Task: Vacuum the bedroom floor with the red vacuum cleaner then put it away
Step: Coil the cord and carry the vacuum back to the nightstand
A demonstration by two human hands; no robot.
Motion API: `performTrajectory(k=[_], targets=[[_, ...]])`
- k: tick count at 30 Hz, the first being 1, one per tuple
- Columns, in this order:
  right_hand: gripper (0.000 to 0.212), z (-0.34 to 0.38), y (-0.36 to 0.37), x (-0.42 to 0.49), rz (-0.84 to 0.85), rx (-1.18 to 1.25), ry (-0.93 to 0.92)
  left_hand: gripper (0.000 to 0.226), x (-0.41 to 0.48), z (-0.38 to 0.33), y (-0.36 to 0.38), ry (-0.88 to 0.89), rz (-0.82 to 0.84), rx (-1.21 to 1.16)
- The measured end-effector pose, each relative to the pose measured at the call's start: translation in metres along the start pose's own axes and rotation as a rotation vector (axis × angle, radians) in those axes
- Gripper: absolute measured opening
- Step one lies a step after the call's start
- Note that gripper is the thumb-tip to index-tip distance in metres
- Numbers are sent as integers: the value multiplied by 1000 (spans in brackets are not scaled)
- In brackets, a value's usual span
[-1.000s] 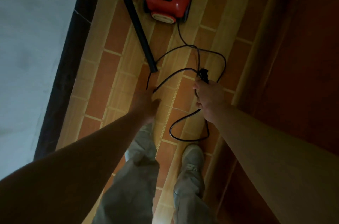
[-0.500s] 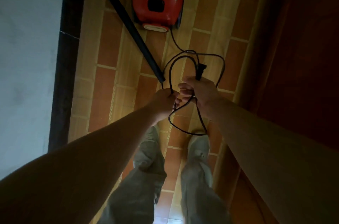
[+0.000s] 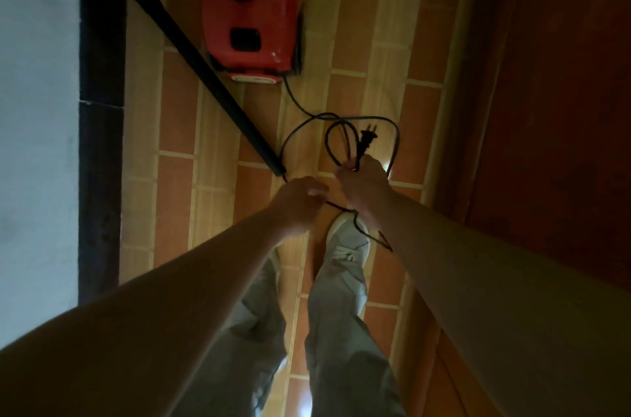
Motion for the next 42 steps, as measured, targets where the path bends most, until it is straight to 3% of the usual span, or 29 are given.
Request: performTrajectory(k=[4,9,16,19,23,27,33,39,42], targets=[[9,-8,-20,28,-28,36,36,40,42,16,-33,-102,-164,-17],[11,-17,-25,69,-45,-70,-39,48,117,46,-56,-210,-158,94],[17,-23,-31,107,-149,-166,-59,31,154,75,-56,-246,10,570],[28,-22,-27,112,-160,-172,-61,31,152,96,-59,-273,-17,746],[29,-20,-11,117,-126,-103,-67,40,156,122,-63,-235,16,560],[26,-14,-4,121,-130,-69,-67,40,155,103,-63,-116,-34,246],[24,-22,-5,124,-171,78,25,21,153,73,-46,-1,-9,249],[26,-32,-7,110,-168,247,97,22,131,34,-3,196,29,259],[11,-36,-9,105,-118,370,111,20,121,26,19,203,87,199]])
Point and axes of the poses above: each hand's wrist, its own x-axis towards the middle knuckle, its own y-axis out of the palm, z = x × y, the point moved 5 cm from there along x, towards the middle knuckle, and after that the axes turned 7 degrees about z, right-handed, at the moved point
